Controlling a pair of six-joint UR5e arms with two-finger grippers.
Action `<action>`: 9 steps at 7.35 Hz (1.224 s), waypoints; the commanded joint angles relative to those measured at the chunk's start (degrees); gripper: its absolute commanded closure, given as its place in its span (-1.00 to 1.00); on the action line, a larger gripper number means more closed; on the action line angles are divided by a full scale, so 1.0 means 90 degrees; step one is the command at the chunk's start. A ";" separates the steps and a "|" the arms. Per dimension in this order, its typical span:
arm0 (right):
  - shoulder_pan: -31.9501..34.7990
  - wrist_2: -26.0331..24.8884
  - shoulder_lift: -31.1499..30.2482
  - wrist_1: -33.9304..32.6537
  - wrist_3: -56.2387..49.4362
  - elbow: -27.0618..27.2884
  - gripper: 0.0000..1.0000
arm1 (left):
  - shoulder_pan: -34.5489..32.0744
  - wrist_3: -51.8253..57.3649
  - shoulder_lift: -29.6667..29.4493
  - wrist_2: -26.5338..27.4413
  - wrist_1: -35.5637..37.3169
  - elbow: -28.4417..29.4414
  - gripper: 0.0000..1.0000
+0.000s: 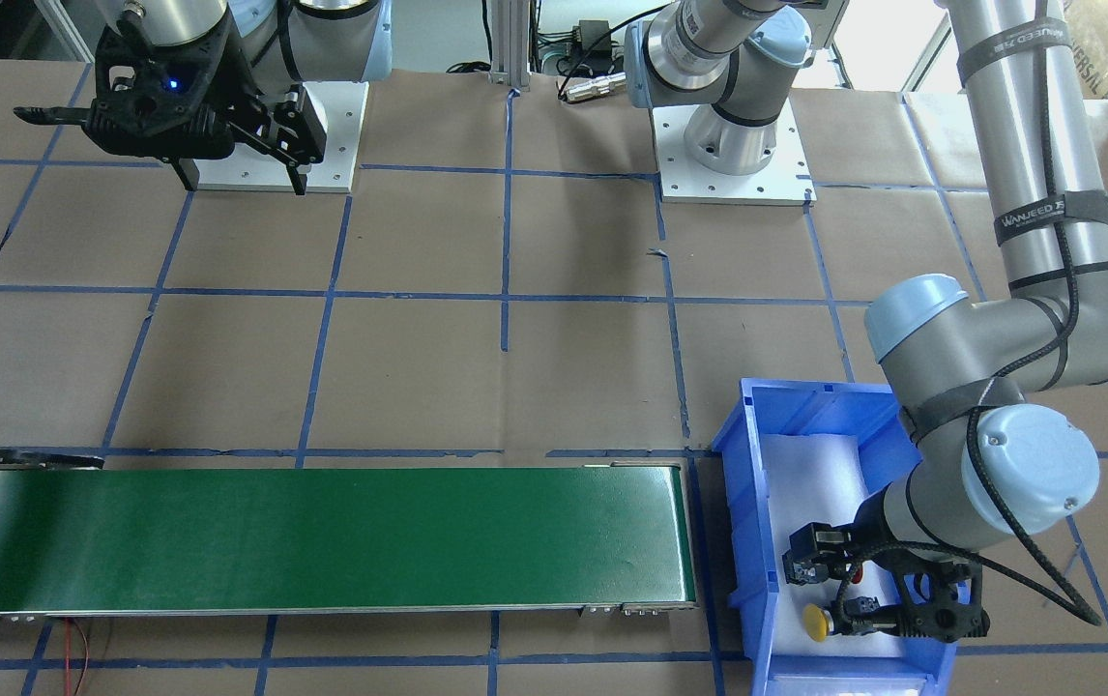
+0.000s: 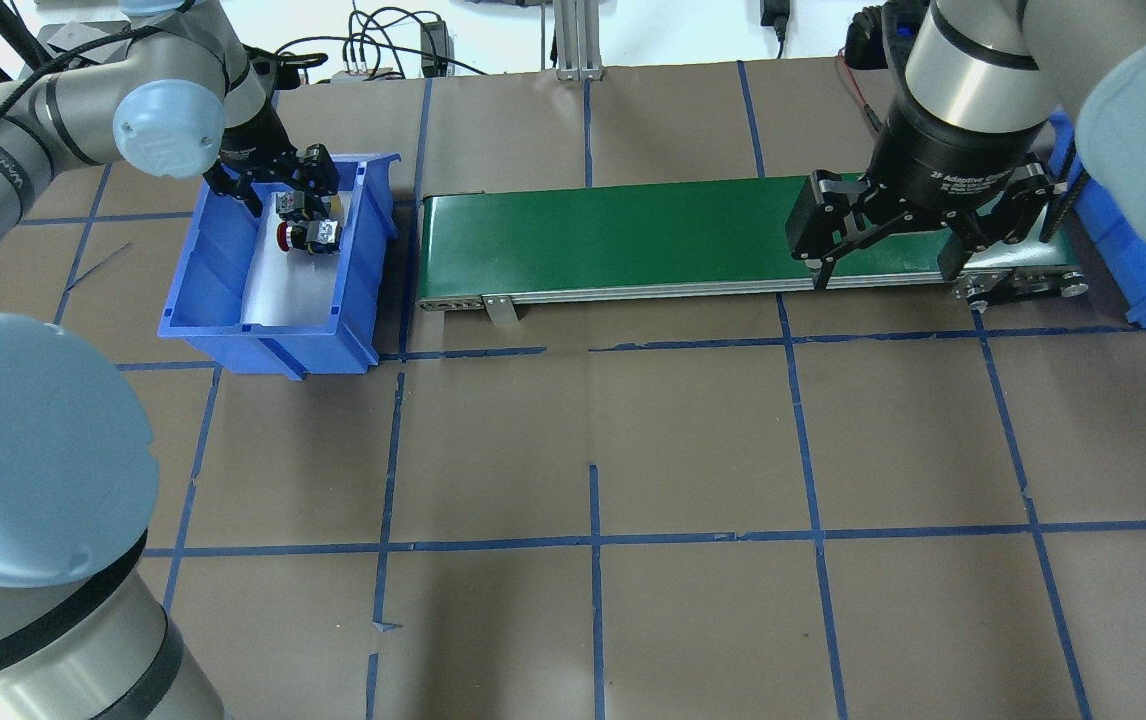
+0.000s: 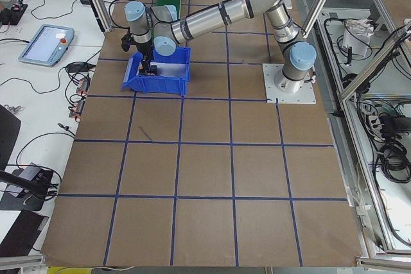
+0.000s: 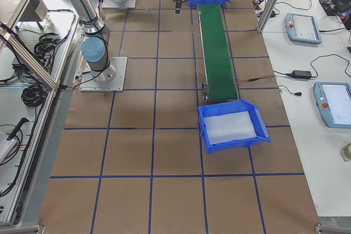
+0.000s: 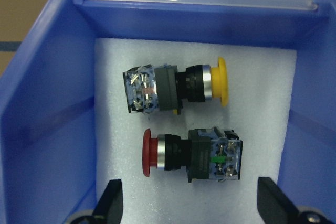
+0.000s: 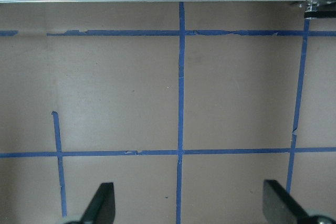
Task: Transport two buttons from left to right
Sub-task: 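Lower the left gripper into the blue bin over the red-capped button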
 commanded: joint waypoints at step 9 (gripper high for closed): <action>0.0000 0.0000 0.0016 0.0000 0.0000 -0.0010 -1.00 | -0.0006 0.0421 -0.0184 -0.0132 0.0192 -0.0093 -0.82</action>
